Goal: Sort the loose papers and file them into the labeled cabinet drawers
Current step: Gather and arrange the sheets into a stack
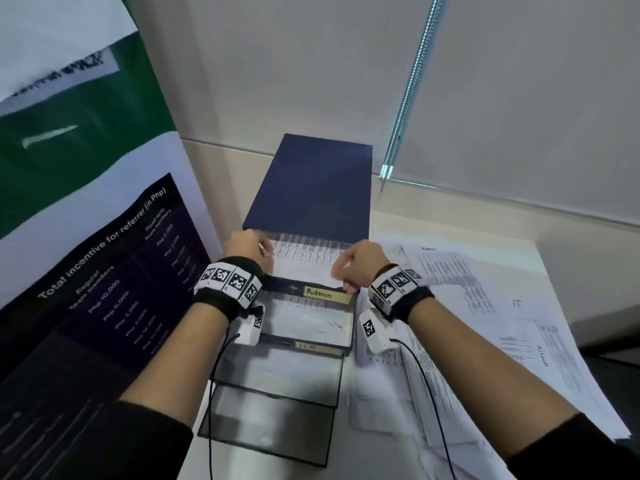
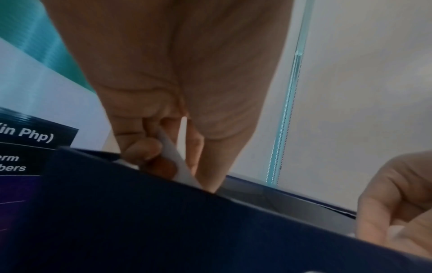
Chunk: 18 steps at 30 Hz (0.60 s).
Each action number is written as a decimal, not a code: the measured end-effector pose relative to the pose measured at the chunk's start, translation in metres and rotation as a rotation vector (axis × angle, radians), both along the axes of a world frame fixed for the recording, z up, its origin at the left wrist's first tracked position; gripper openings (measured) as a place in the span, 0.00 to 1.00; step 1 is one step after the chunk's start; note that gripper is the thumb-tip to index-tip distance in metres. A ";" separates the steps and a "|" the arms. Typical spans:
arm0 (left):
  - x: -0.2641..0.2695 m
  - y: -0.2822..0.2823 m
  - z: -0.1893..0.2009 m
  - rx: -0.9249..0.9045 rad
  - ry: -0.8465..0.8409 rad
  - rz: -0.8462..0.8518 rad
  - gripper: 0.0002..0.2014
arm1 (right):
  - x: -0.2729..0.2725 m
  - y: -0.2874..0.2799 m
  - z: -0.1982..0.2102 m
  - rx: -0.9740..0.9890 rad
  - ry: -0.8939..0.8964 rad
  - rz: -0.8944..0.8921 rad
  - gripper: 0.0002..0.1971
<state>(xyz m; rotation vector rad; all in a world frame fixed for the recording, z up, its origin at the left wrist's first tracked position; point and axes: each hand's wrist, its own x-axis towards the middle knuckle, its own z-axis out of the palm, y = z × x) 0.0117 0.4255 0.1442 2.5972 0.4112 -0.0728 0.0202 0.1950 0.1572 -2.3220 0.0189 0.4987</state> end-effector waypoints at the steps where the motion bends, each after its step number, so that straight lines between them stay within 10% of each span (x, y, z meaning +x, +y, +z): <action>1: 0.005 0.000 -0.001 0.043 0.074 -0.021 0.10 | 0.003 0.002 -0.002 -0.055 -0.009 0.031 0.03; 6: 0.023 -0.006 -0.008 0.205 0.250 -0.150 0.09 | 0.012 0.011 -0.009 -0.326 -0.184 0.216 0.07; 12: 0.015 -0.026 0.022 0.477 0.170 -0.080 0.13 | -0.006 -0.023 -0.010 -0.001 -0.281 0.150 0.05; 18: -0.014 -0.107 0.085 -0.154 -0.098 -0.341 0.08 | -0.027 -0.151 -0.048 -0.015 -0.361 -0.206 0.04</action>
